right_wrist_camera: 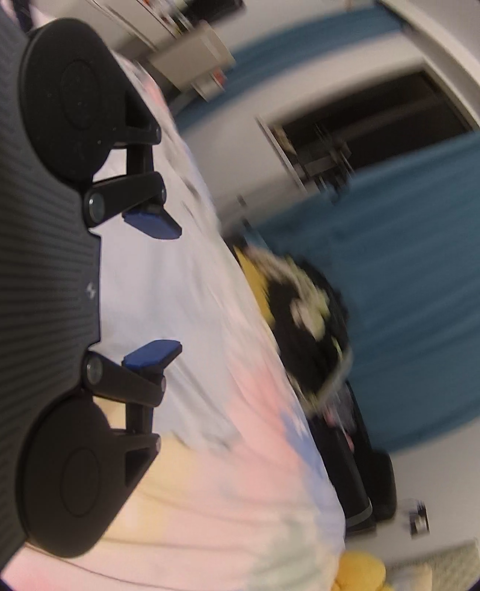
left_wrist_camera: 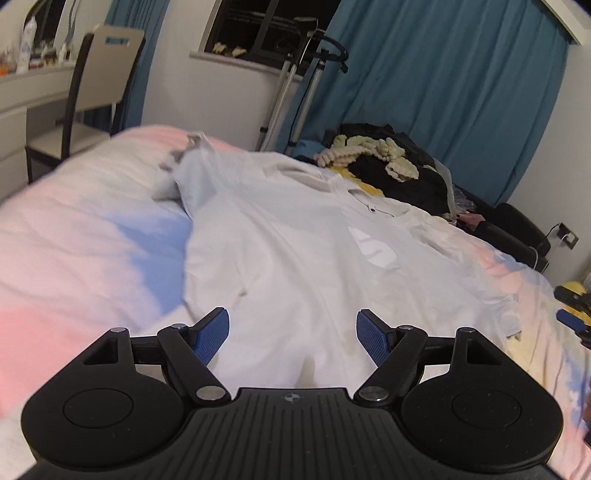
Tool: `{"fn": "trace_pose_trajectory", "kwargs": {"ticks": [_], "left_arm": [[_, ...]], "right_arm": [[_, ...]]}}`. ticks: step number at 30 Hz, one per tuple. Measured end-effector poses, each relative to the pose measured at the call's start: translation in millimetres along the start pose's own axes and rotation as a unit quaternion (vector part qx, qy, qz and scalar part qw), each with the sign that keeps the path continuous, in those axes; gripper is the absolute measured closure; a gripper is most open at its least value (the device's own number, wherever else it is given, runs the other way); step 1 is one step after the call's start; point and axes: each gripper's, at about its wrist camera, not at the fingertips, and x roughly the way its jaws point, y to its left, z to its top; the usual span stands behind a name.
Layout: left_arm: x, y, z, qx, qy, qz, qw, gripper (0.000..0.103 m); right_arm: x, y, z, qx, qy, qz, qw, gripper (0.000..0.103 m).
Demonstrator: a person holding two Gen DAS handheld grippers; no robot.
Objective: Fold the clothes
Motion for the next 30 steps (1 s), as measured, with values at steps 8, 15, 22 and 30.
{"fn": "trace_pose_trajectory", "kwargs": {"ticks": [8,15,22,30], "left_arm": [[-65.5,32.6,24.0,0.086,0.013,-0.005,0.9962,0.024],[-51.9,93.9,7.1,0.107,0.142,0.028,0.9837,0.025],[-18.6,125.0,-12.6,0.102,0.260,-0.011,0.9602,0.029],[-24.2,119.1,-15.1,0.100,0.297,-0.025,0.9494,0.096]], "right_arm": [[-55.4,42.1,-74.4,0.042,0.085,0.057,0.994,0.041],[-54.2,65.3,-91.6,0.008,0.111,0.066,0.992,0.041],[-39.9,66.7,-107.4,-0.024,0.149,0.055,0.987,0.041],[-31.6,70.2,-117.6,-0.055,0.166,0.045,0.984,0.041]]}}
